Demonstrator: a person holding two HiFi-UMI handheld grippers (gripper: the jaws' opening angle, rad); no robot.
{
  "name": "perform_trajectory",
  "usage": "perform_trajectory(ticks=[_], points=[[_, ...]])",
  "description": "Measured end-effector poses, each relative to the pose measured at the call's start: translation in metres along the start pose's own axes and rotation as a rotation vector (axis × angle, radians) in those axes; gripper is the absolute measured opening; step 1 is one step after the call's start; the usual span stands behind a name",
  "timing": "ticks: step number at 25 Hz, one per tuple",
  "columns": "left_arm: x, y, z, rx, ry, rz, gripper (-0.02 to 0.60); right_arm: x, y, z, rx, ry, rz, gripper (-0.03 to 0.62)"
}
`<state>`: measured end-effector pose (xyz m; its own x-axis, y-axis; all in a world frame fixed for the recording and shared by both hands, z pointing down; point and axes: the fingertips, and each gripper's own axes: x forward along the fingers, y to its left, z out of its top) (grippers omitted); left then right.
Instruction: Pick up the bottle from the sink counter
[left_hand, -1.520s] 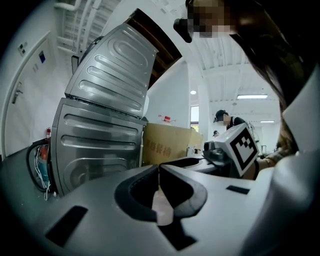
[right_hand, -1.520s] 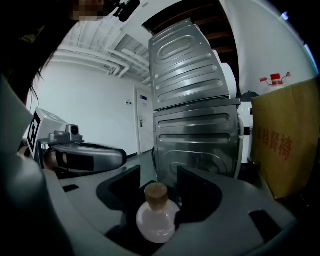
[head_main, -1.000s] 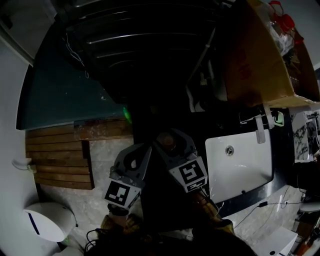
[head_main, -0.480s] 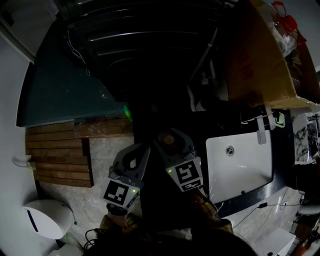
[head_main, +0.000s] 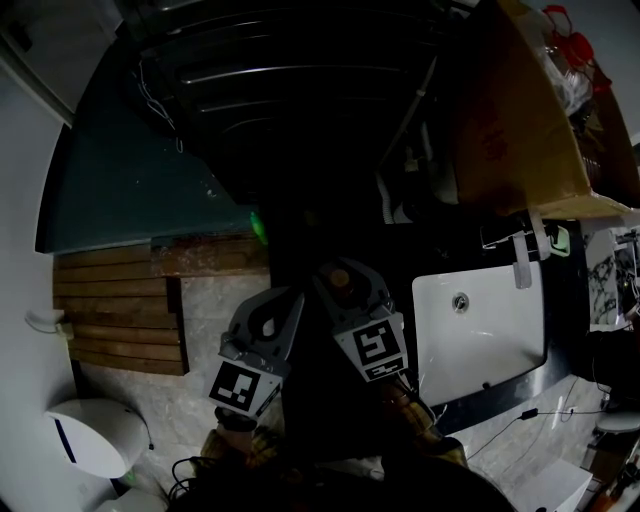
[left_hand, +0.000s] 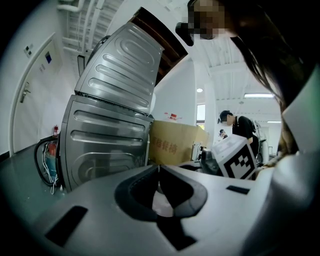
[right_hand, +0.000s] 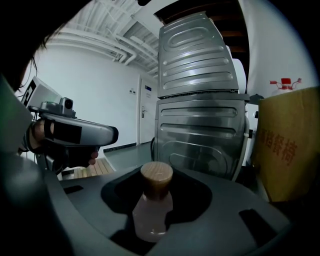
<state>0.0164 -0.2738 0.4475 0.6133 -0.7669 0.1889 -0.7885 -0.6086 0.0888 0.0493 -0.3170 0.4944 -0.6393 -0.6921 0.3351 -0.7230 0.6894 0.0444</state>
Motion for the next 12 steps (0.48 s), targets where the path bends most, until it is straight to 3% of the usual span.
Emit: perform_trajectory(ticks=[12], points=[[-0.013,0.002,0.011,0.009,-0.027,0.022,0.025,-0.006,-0.001,0.001,0.058,-0.005,-0.001,0.121]])
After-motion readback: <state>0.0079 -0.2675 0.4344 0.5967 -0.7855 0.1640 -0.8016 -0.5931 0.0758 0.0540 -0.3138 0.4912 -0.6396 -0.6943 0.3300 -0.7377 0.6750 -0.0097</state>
